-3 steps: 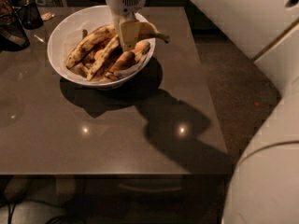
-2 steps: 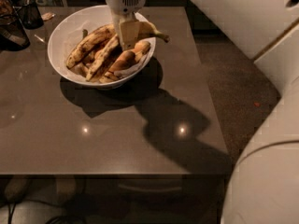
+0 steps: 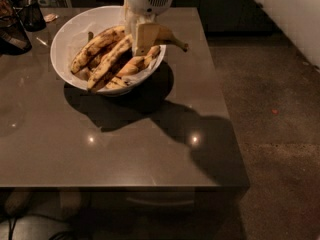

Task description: Pick banana from white bowl

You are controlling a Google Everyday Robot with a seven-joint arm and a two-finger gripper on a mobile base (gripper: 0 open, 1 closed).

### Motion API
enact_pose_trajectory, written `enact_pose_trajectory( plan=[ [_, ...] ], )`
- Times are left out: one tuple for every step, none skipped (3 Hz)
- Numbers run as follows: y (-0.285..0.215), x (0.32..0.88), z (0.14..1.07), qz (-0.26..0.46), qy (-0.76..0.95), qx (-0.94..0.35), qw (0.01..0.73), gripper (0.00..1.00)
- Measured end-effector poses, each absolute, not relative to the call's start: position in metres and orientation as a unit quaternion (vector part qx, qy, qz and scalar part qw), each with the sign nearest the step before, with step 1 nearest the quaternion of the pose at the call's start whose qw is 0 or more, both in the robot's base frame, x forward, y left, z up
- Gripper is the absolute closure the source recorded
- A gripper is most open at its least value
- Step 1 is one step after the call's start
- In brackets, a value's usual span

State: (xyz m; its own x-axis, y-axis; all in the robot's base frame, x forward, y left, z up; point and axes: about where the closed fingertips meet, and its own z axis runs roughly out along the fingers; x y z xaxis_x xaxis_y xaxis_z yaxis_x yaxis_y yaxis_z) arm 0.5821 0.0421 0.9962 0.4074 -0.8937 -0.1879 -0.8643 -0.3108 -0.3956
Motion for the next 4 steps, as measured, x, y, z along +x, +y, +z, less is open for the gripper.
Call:
enact_pose_trajectory(
  plan=[
    [0.039, 0.565, 1.002, -0.019, 0.54, -0.805, 0.246, 1.0],
    [0.038, 0.564, 1.002, -0.018, 0.541, -0.804, 0.247, 1.0],
    [0.038, 0.534, 1.009, -0.006, 0.552, -0.801, 0.23, 1.0],
    [0.038, 0.499, 1.011, 0.016, 0.573, -0.787, 0.228, 1.0]
  ],
)
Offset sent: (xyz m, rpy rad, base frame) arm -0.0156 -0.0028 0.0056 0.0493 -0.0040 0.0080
